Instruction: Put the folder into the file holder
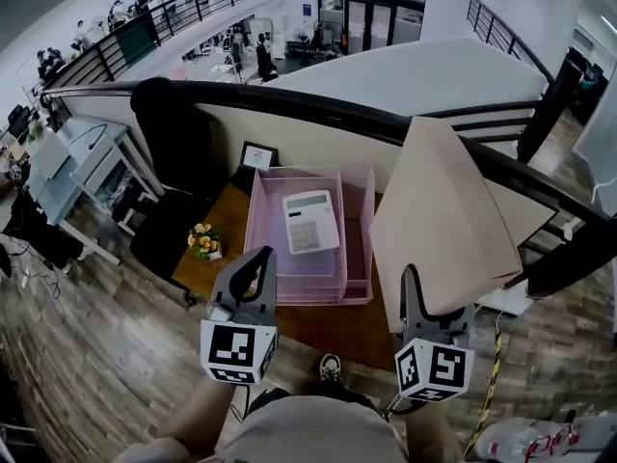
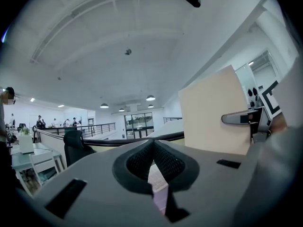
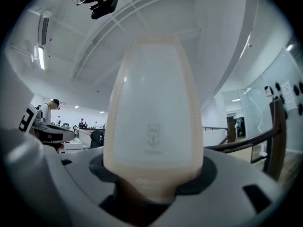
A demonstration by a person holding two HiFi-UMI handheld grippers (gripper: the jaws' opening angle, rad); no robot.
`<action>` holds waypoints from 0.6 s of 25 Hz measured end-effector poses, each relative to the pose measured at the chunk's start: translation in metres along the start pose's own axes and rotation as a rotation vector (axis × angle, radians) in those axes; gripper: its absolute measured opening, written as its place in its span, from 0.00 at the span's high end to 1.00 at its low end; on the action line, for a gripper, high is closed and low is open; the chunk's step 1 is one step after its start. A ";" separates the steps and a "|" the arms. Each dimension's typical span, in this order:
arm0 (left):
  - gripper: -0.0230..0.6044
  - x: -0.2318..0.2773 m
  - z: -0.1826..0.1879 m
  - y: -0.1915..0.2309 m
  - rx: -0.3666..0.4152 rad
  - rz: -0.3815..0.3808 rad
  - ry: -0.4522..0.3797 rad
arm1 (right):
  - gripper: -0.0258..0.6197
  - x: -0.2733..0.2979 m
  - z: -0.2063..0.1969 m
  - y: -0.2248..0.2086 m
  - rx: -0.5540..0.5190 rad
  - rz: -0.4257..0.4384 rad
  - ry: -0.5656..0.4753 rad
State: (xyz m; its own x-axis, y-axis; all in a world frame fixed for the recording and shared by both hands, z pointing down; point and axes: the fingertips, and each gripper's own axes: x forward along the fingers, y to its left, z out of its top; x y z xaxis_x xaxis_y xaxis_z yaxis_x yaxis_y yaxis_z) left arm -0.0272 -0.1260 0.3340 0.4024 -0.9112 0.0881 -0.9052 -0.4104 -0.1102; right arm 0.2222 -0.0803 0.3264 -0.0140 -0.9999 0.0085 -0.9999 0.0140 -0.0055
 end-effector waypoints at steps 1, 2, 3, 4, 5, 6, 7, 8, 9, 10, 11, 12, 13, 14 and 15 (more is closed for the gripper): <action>0.96 0.005 -0.001 0.001 0.001 0.009 0.003 | 0.49 0.008 -0.001 -0.001 0.001 0.010 0.002; 0.96 0.009 -0.002 0.002 0.001 0.019 0.007 | 0.49 0.016 -0.003 -0.002 0.000 0.020 0.005; 0.96 0.013 -0.003 0.003 -0.001 0.028 0.009 | 0.49 0.023 -0.005 -0.002 -0.003 0.030 0.009; 0.96 0.017 -0.003 0.004 -0.002 0.038 0.011 | 0.49 0.029 -0.007 -0.002 -0.006 0.039 0.013; 0.96 0.020 -0.004 0.006 -0.003 0.048 0.011 | 0.49 0.035 -0.009 -0.002 -0.009 0.046 0.018; 0.96 0.023 -0.005 0.008 -0.003 0.058 0.011 | 0.49 0.041 -0.011 -0.002 -0.009 0.053 0.021; 0.96 0.026 -0.005 0.010 -0.003 0.068 0.012 | 0.49 0.046 -0.013 -0.001 -0.008 0.058 0.025; 0.96 0.029 -0.006 0.012 -0.004 0.075 0.014 | 0.49 0.051 -0.016 -0.001 -0.006 0.063 0.030; 0.96 0.031 -0.006 0.014 -0.005 0.080 0.018 | 0.49 0.056 -0.018 0.000 -0.003 0.067 0.036; 0.96 0.033 -0.007 0.015 -0.005 0.083 0.021 | 0.49 0.060 -0.020 0.001 0.000 0.072 0.043; 0.96 0.034 -0.007 0.016 -0.004 0.085 0.024 | 0.49 0.064 -0.023 0.002 0.003 0.076 0.049; 0.96 0.035 -0.006 0.018 -0.002 0.087 0.027 | 0.49 0.067 -0.024 0.003 0.007 0.080 0.055; 0.96 0.035 -0.006 0.020 -0.001 0.090 0.029 | 0.49 0.069 -0.025 0.005 0.010 0.082 0.058; 0.96 0.036 -0.005 0.022 -0.001 0.092 0.030 | 0.49 0.072 -0.026 0.007 0.011 0.084 0.060; 0.96 0.038 -0.005 0.024 -0.002 0.092 0.030 | 0.49 0.074 -0.026 0.008 0.013 0.085 0.062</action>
State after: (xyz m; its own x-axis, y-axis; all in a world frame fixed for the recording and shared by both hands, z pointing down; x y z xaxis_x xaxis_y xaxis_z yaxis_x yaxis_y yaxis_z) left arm -0.0345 -0.1700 0.3391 0.3129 -0.9437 0.1072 -0.9386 -0.3245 -0.1169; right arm 0.2125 -0.1538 0.3532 -0.0992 -0.9926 0.0695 -0.9950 0.0979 -0.0214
